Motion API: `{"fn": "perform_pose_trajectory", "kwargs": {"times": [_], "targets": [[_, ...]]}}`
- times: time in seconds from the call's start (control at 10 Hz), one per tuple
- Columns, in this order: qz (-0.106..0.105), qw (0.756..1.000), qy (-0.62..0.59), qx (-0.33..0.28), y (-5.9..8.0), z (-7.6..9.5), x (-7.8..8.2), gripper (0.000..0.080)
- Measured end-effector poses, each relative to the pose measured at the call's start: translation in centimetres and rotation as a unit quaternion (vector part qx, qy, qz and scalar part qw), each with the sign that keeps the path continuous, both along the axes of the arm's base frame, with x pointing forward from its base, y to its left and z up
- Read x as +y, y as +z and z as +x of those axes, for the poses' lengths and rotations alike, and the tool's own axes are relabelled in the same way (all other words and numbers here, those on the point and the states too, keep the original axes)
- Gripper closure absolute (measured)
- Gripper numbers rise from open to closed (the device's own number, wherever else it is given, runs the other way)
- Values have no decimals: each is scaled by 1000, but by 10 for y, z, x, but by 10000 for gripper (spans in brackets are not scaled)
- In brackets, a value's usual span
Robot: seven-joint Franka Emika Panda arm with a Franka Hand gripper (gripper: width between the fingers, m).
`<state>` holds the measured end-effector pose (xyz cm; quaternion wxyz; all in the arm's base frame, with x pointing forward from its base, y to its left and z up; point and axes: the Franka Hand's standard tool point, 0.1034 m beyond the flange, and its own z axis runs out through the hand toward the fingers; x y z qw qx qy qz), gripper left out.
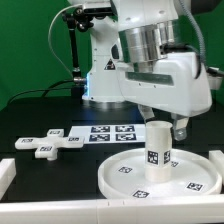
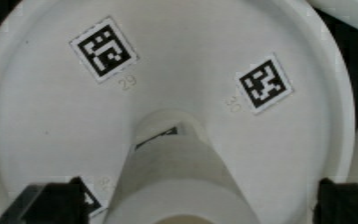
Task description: Assemble round table
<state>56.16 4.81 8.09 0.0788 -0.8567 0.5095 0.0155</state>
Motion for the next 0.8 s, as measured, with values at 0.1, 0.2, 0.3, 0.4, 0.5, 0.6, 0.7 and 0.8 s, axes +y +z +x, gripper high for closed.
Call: {"fn": "perform_pose_trajectory", "kwargs": {"times": [0.1,0.2,0.3,0.4,0.5,0.6,0.7,0.8], "targets": [[-2,999,35,-5,0,0,0,154],[-4,998,65,-10,0,0,0,151],[-6,994,108,-16,0,0,0,151],[-12,984,174,-21,0,0,-2,151],[-17,969,245,-32,0,0,-5,151],[-20,955,293,-39,0,0,-6,151],[-26,940,336,-44,1,1,-6,151],[-33,911,407,-52,1,2,-7,151]]}}
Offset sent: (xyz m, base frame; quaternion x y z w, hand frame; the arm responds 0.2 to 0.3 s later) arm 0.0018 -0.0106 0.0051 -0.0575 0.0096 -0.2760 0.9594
